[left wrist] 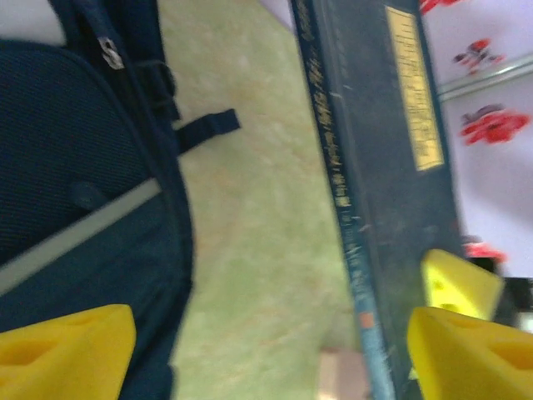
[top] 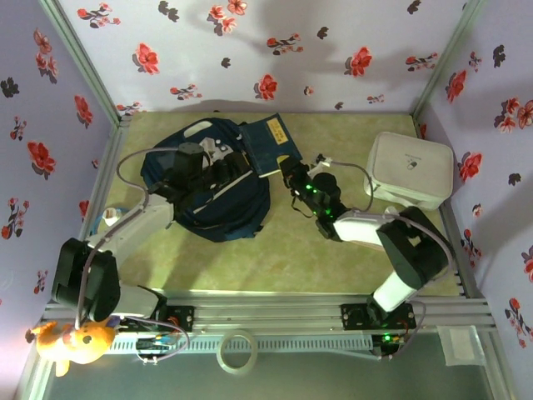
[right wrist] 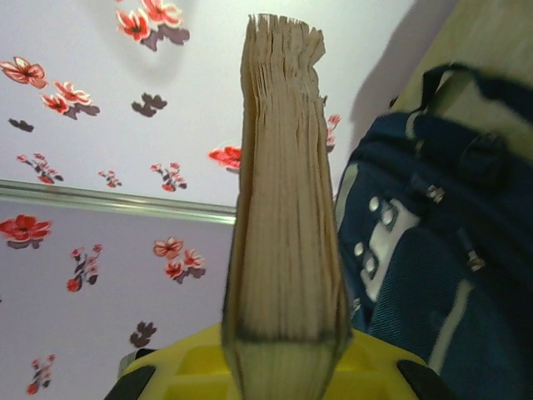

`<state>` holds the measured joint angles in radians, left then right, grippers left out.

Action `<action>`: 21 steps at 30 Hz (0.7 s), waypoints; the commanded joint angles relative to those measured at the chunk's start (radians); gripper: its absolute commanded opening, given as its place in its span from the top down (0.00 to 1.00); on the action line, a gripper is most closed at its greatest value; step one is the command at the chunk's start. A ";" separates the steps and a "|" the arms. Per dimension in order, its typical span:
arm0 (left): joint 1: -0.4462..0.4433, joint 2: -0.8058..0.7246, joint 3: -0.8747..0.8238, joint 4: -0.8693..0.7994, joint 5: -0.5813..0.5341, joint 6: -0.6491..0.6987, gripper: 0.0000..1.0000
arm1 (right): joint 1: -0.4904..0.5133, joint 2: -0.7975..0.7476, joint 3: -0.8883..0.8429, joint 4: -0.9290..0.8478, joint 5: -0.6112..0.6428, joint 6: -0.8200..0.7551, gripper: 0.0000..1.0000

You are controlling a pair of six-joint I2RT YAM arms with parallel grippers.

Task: Pack the student bag

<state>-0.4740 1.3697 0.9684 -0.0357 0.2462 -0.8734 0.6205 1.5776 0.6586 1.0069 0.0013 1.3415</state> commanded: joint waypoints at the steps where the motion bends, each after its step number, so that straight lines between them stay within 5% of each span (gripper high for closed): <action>1: -0.013 -0.047 0.075 -0.286 -0.189 0.289 0.08 | -0.027 -0.111 -0.035 -0.111 0.054 -0.162 0.93; 6: -0.076 -0.051 0.115 -0.458 -0.435 0.530 0.00 | -0.057 -0.262 -0.057 -0.401 0.138 -0.267 0.96; 18: -0.225 0.215 0.332 -0.710 -0.562 0.887 0.01 | -0.109 -0.416 -0.097 -0.625 0.236 -0.331 0.96; 21: -0.241 0.293 0.381 -0.750 -0.568 0.904 0.10 | -0.113 -0.435 -0.104 -0.639 0.237 -0.336 0.95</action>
<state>-0.7017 1.6089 1.2968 -0.6827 -0.2607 -0.0616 0.5144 1.1862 0.5610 0.3679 0.1986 1.0374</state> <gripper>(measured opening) 0.919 0.124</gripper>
